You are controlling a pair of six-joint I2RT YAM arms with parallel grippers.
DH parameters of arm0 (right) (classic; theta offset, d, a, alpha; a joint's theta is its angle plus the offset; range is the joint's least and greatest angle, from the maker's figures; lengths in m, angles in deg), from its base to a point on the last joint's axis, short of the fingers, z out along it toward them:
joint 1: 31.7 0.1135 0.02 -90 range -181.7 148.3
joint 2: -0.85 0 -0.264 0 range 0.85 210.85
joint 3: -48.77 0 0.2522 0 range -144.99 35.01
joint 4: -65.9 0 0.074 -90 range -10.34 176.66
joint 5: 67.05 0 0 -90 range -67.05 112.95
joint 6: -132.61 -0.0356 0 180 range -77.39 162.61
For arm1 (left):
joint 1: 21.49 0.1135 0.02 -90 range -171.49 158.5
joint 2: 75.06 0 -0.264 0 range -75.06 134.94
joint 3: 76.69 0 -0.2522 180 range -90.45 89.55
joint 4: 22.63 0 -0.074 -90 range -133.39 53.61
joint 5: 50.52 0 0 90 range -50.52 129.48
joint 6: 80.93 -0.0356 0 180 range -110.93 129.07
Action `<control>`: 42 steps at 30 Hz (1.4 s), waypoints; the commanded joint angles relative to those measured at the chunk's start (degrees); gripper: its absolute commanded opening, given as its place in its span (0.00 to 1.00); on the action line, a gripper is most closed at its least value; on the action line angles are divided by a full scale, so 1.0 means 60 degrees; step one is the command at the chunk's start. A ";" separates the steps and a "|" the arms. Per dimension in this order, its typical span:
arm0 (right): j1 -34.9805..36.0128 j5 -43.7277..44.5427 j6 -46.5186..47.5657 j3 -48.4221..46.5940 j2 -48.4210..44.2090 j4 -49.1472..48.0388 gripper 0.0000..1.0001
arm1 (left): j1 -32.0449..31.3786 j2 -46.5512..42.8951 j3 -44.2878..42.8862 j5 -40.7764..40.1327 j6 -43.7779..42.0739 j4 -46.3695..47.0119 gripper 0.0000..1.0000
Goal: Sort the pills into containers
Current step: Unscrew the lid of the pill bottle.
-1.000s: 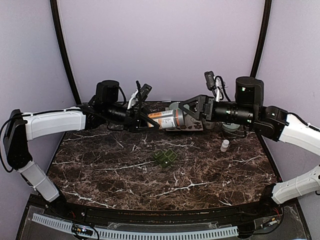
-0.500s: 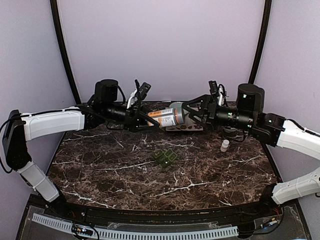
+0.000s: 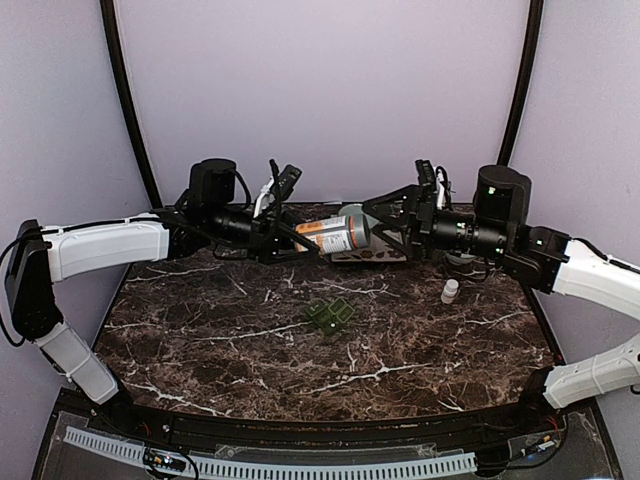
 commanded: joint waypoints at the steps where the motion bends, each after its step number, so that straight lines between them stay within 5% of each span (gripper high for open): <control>1: -0.0019 -0.0365 -0.0143 -0.0134 0.0147 -0.0389 0.84 | 0.0009 -0.0232 -0.0251 0.0029 -0.0248 0.0086 0.00; 19: 0.0305 -0.0436 0.0277 -0.0671 0.0653 0.0152 0.78 | 0.0006 -0.0023 -0.0486 -0.0035 -0.0442 -0.0208 0.00; 23: 0.0336 -0.0399 0.0459 -0.0838 0.0775 0.0373 0.66 | 0.0010 -0.0022 -0.0500 -0.0055 -0.0502 -0.0281 0.00; 31: 0.0486 -0.0274 0.1488 -0.1203 0.0979 0.1039 0.15 | 0.0012 -0.0094 -0.0436 -0.0017 -0.0344 -0.0110 0.00; 42: 0.0720 -0.0087 0.6259 -0.0574 0.0039 0.1045 0.13 | 0.0001 -0.0084 -0.0351 0.0527 0.0573 0.0667 0.00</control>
